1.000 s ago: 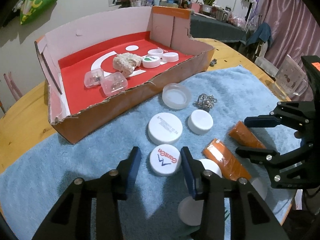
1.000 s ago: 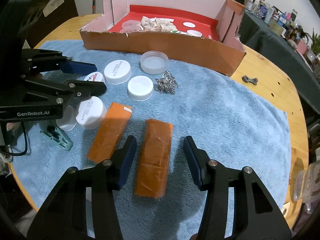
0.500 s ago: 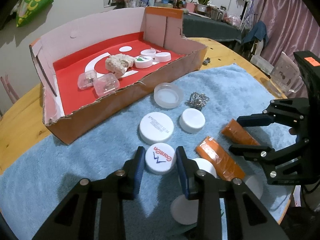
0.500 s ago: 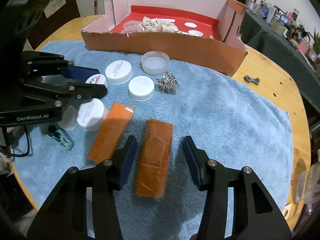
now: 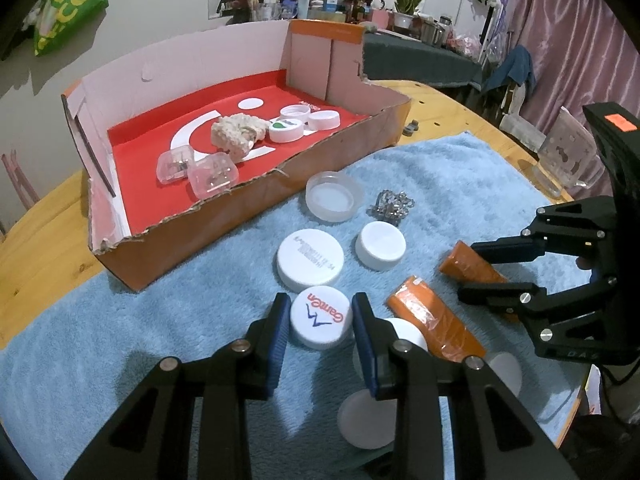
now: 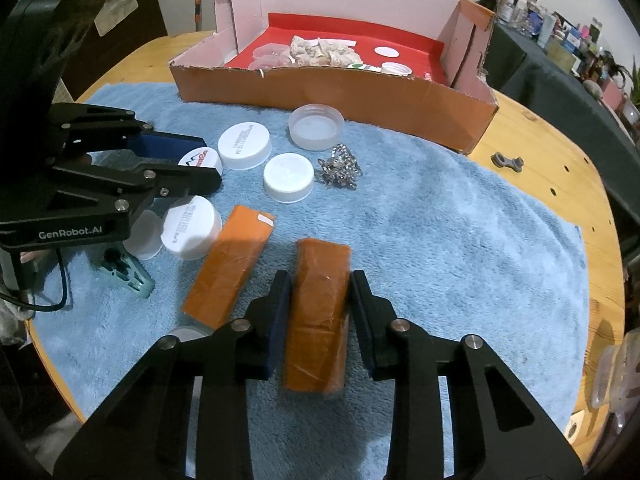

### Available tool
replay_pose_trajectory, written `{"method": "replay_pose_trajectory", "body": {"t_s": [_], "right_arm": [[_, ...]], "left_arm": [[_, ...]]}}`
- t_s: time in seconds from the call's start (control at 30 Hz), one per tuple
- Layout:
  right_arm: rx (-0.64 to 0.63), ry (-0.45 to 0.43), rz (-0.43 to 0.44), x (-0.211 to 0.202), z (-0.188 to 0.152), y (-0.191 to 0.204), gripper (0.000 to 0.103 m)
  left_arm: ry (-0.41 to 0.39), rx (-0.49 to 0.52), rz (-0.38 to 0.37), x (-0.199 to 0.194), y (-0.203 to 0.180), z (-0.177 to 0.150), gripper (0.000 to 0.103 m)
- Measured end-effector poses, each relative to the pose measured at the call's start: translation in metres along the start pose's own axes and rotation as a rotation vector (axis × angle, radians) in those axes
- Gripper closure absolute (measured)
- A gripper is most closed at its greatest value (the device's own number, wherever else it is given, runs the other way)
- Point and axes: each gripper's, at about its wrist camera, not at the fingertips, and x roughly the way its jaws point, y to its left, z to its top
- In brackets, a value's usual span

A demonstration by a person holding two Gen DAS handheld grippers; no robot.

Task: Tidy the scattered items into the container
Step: 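Grasp the Cetbon cap with left tool while right tool grasps an orange sponge, then carry the Cetbon cap with left tool while right tool carries the sponge into the box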

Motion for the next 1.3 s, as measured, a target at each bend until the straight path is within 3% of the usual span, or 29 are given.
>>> {"method": "replay_pose_trajectory", "body": {"t_s": [0.83,1.3], "right_arm": [[-0.023,-0.034,-0.020,-0.018,0.020,-0.003,0.074],[-0.011,0.019,-0.011,0.001,0.002,-0.003,0.074]], "left_arm": [[-0.048,-0.024,0.012,-0.021,0.006,0.018,0.069],[-0.041,-0.021,0.000,-0.018,0.003,0.015,0.069]]}}
